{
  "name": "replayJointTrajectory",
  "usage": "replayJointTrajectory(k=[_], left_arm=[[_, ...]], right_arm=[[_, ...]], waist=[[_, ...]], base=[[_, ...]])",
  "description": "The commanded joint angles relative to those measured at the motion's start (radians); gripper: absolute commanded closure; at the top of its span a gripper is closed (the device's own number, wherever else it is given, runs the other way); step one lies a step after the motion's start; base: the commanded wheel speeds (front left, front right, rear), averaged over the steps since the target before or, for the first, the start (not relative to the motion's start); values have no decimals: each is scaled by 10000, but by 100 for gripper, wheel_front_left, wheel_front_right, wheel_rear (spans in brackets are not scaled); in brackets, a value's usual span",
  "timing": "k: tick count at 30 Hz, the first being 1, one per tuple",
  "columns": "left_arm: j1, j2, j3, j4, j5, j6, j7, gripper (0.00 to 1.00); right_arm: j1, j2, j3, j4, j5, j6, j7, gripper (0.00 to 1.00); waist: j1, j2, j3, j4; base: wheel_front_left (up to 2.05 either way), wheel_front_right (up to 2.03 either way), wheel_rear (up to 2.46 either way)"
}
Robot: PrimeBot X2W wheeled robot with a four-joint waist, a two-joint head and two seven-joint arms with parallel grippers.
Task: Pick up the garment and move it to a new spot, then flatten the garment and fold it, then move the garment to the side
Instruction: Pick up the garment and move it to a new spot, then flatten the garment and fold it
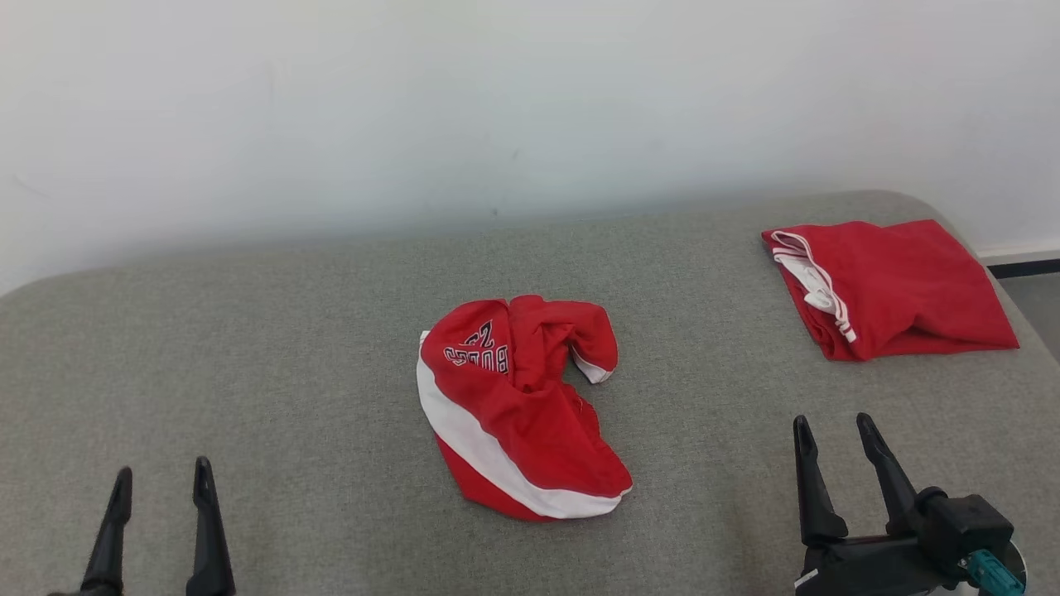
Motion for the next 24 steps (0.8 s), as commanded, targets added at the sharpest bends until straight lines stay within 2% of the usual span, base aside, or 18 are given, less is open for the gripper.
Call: replayJointTrajectory(k=[1,7,12,24], left_arm=[[221,-85,48,-1,125,-40,-31,0],[434,-283,93,257,671,-190,-31,0],[473,-212,13,475,1307,-186,-32,0],[469,-226,-98,832,1489,-347,75,0]], right_arm=[[90,34,16,-1,19,-23,-6,0],[84,54,98,2,-4,-23,44,0],[156,27,109,-58,-52,-23,126,0],[308,58,92,-242,-232,-23,434,0]], waist=[[0,-1,2,32],[0,-1,-19,119],[0,-1,-49,225],[0,-1,-111,436]], base=[[0,0,0],[0,0,0],[0,0,0],[0,0,0]])
